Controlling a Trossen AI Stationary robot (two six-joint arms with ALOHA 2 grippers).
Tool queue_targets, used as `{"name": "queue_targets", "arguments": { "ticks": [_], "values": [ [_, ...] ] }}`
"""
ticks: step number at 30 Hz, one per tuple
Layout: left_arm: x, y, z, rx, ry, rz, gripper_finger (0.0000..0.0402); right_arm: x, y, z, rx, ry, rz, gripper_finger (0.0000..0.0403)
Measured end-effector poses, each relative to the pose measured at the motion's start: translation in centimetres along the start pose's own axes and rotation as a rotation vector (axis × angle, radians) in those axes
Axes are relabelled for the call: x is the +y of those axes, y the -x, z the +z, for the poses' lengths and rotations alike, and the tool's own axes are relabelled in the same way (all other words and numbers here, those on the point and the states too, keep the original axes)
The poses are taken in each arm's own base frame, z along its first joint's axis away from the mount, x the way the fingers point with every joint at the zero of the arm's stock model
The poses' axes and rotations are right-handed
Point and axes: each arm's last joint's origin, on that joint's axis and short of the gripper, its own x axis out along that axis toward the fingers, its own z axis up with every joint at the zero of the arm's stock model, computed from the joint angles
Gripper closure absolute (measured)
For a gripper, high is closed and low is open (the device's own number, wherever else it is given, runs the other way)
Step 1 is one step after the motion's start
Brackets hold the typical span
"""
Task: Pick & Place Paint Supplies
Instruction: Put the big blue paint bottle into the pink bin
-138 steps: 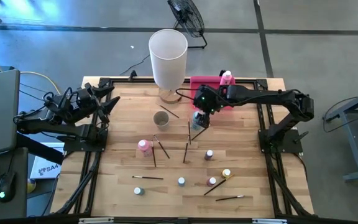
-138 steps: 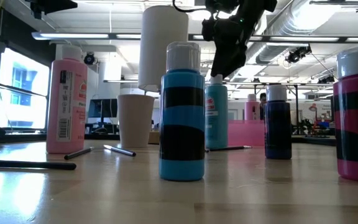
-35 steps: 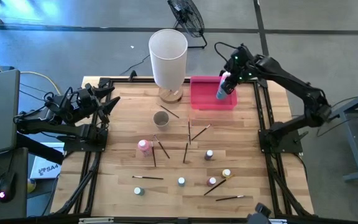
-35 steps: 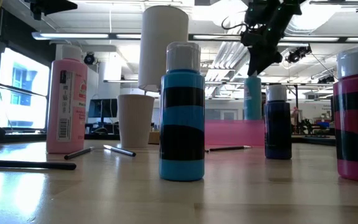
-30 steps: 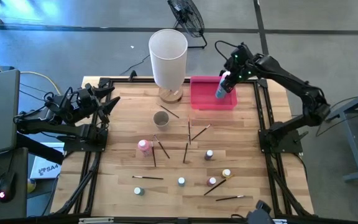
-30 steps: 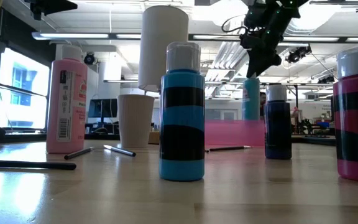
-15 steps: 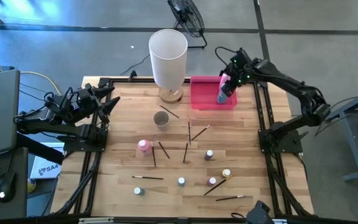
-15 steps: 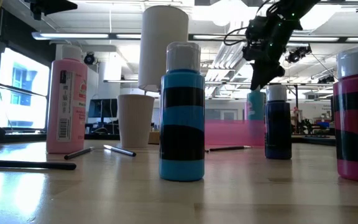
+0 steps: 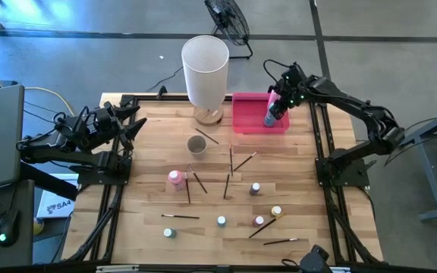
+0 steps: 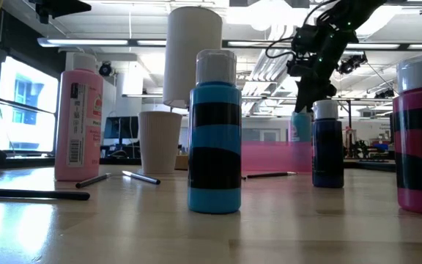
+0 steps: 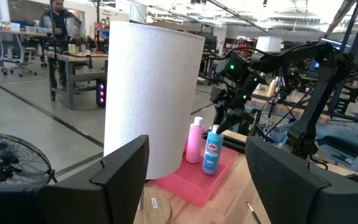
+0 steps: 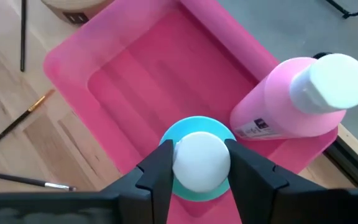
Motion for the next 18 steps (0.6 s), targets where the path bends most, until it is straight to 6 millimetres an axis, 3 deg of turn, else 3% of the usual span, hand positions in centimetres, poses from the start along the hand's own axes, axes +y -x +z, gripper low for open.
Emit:
{"name": "queue_targets", "arguments": {
  "ticks": [9, 18],
  "values": [
    [0.0, 0.0, 0.0, 0.0, 0.0, 0.0, 0.014, 0.0, 0.1, -0.4, 0.037, 0.004, -0.03, 0.0261],
    [0.0, 0.0, 0.0, -0.001, 0.001, 0.0, 0.014, 0.2, 2.0, -0.9, -0.005, 0.032, -0.041, 0.0259]
  ]
}}
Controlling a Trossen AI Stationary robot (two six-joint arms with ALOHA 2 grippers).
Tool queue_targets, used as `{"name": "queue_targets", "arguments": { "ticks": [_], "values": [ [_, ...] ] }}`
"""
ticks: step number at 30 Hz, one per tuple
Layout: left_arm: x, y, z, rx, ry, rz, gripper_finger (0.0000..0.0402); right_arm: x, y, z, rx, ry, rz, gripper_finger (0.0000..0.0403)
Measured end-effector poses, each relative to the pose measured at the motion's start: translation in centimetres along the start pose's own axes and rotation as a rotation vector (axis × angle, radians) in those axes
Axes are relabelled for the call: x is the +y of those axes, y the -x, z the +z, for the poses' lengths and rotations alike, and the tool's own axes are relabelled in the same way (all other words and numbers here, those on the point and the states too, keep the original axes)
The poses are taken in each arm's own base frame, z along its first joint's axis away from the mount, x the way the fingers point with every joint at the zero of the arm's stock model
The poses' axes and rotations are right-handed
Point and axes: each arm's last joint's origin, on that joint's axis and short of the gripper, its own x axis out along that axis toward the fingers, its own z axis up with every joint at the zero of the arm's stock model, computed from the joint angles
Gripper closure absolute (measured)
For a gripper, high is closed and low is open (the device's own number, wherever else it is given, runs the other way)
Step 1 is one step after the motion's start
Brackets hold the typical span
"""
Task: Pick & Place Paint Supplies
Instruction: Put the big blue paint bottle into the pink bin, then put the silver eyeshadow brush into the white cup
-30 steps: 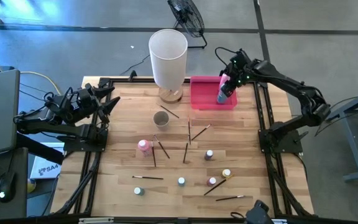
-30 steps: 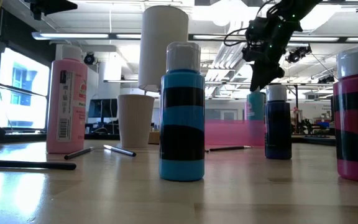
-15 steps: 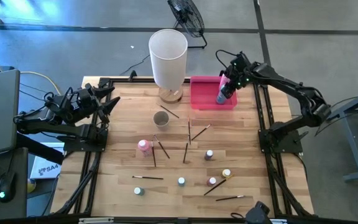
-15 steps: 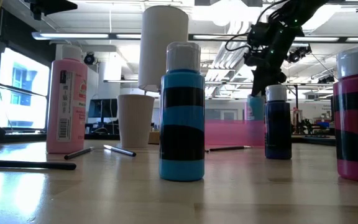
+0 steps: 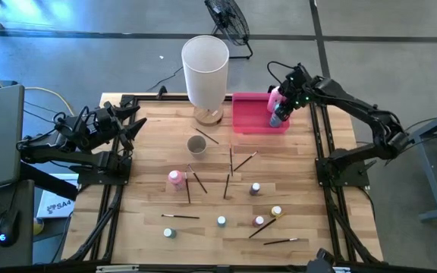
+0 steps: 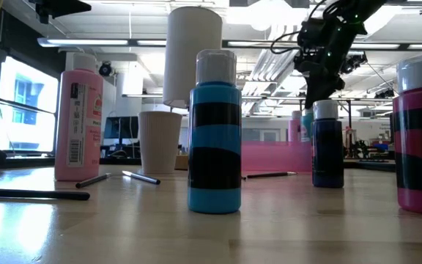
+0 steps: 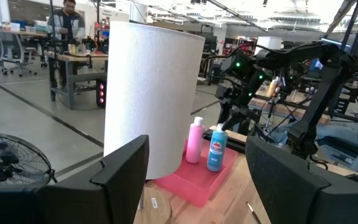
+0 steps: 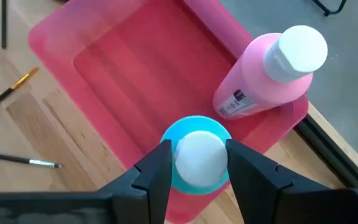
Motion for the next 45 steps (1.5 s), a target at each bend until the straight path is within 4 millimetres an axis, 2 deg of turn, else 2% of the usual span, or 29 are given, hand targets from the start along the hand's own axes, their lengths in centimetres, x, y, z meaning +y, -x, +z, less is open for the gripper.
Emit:
{"name": "queue_targets", "arguments": {
  "ticks": [8, 17, 22, 29, 37, 45],
  "values": [
    [0.0, 0.0, 0.0, 0.0, 0.0, 0.008, 0.014, 0.0, 0.2, 0.0, -0.01, 0.004, 0.006, 0.0248],
    [0.0, 0.0, 0.0, 0.0, 0.0, 0.01, 0.014, 0.1, 0.2, -0.3, 0.021, 0.001, 0.009, 0.0138],
    [0.0, 0.0, 0.0, -0.001, 0.0, 0.01, 0.014, 0.2, 1.2, -1.0, 0.058, 0.0, -0.015, 0.0109],
    [0.0, 0.0, 0.0, -0.001, 0.0, 0.009, 0.014, 1.2, 4.7, -2.7, 0.033, -0.08, 0.019, 0.0116],
    [0.0, 0.0, 0.0, -0.001, 0.0, 0.009, 0.014, 3.7, 8.5, -3.7, -0.086, -0.24, 0.393, 0.0135],
    [0.0, 0.0, 0.0, -0.002, 0.001, 0.005, 0.014, 5.6, 10.1, -3.5, -0.133, -0.288, 0.62, 0.015]
  ]
}}
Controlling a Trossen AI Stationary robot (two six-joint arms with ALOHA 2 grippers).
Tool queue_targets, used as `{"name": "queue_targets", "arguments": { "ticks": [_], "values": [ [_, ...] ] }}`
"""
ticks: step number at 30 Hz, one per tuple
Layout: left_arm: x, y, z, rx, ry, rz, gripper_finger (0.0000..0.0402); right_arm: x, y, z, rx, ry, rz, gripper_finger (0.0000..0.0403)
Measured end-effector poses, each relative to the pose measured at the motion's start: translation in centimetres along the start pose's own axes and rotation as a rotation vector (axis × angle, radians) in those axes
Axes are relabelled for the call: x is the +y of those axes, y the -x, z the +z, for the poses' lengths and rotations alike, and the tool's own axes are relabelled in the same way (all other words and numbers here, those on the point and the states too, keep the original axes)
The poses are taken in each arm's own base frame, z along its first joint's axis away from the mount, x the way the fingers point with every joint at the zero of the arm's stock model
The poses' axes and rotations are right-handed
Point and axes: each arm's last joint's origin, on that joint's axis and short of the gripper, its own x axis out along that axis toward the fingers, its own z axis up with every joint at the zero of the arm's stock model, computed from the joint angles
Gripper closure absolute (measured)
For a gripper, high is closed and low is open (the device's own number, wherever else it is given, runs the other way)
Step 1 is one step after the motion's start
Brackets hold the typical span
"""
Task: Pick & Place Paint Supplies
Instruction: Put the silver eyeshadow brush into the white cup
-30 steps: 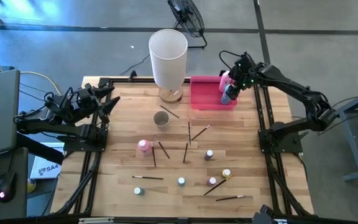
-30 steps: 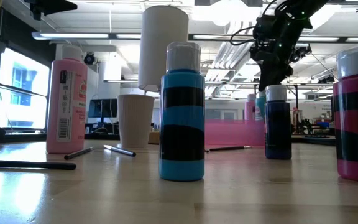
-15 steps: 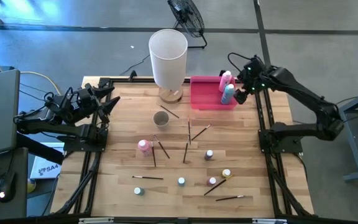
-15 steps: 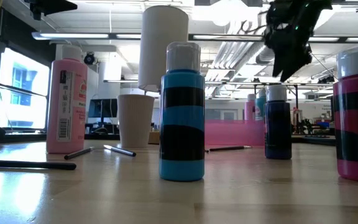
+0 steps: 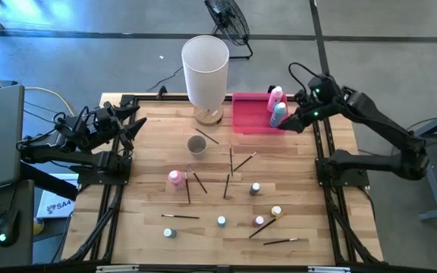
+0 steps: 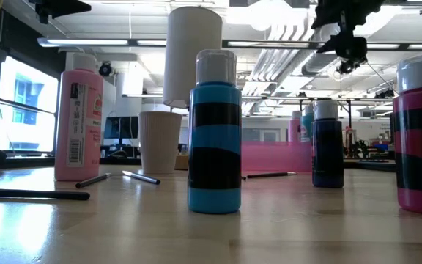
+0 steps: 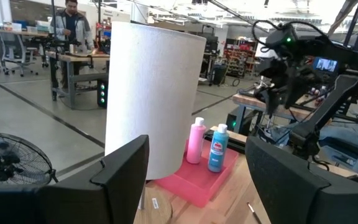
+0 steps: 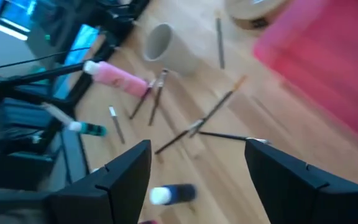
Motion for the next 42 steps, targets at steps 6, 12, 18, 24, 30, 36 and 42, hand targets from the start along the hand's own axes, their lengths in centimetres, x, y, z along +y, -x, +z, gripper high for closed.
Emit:
{"name": "queue_targets", "arguments": {
  "ticks": [6, 12, 18, 24, 30, 36, 42],
  "values": [
    [0.0, 0.0, 0.0, 0.0, 0.0, 0.0, 0.014, 1.2, -0.6, -0.4, 0.034, -0.033, 0.064, 0.0152],
    [0.0, 0.0, 0.0, 0.0, 0.001, -0.007, 0.014, 2.8, -1.3, -0.9, 0.07, -0.047, 0.129, 0.0165],
    [0.0, 0.0, 0.0, 0.0, 0.0, -0.009, 0.014, 4.6, -2.0, -1.3, 0.056, 0.031, 0.167, 0.0186],
    [0.0, 0.0, 0.0, 0.0, 0.0, -0.009, 0.014, 5.7, -2.3, -1.2, -0.013, 0.09, 0.177, 0.0197],
    [0.0, 0.0, 0.0, 0.0, 0.0, -0.009, 0.014, 6.3, -2.3, -1.3, -0.026, 0.121, 0.218, 0.0197],
    [0.0, 0.0, 0.0, 0.001, 0.0, -0.009, 0.014, 6.6, -2.4, -1.2, -0.044, 0.143, 0.232, 0.0197],
    [0.0, 0.0, 0.0, 0.001, 0.0, -0.009, 0.014, 6.8, -2.3, -0.7, -0.12, 0.153, 0.209, 0.0197]
  ]
}}
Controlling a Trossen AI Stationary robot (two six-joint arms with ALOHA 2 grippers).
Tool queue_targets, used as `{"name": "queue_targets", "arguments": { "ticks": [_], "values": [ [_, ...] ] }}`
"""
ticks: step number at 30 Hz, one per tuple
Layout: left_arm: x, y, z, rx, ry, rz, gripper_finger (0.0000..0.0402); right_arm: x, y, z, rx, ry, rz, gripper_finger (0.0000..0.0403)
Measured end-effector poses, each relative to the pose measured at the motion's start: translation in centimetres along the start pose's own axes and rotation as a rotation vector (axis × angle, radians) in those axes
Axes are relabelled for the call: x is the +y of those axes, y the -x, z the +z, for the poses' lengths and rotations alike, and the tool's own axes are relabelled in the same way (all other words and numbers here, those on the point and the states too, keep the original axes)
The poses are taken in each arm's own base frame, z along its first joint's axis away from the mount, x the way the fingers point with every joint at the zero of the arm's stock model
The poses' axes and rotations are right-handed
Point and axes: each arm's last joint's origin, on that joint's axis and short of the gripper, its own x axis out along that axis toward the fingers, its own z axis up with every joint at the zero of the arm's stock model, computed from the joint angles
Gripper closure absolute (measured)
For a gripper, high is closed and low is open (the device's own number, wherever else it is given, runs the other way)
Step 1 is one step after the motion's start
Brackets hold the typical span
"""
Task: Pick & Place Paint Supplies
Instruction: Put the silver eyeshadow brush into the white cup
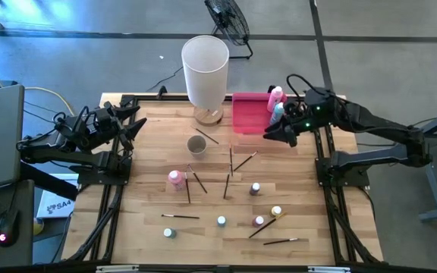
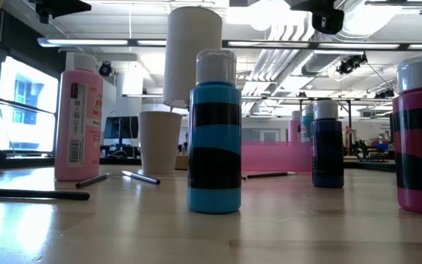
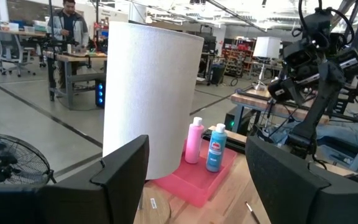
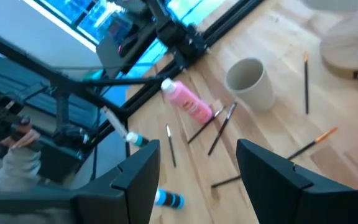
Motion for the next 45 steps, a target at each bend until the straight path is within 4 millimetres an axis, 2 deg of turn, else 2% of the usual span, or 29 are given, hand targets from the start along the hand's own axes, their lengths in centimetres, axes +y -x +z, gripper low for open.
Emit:
{"name": "queue_targets", "arguments": {
  "ticks": [14, 25, 31, 40, 45],
  "values": [
    [-0.1, 0.0, 0.0, 0.004, 0.034, -0.033, 0.014, -0.1, -0.4, 0.4, -0.04, 0.009, -0.015, 0.0197],
    [-0.2, 0.0, 0.0, 0.006, 0.06, -0.054, 0.014, -0.4, -2.5, 1.7, -0.139, 0.03, -0.04, 0.0197],
    [-0.3, 0.0, 0.0, 0.012, 0.052, -0.109, 0.014, -0.8, -3.7, 1.9, -0.122, 0.023, -0.04, 0.0197],
    [-0.4, 0.0, 0.0, 0.015, 0.052, -0.133, 0.014, -0.7, -4.2, 1.7, 0.002, 0.026, 0.116, 0.0197],
    [-0.4, 0.0, 0.0, 0.014, 0.052, -0.133, 0.014, -0.5, -4.2, 2.2, -0.077, 0.112, 0.104, 0.0197]
  ]
}}
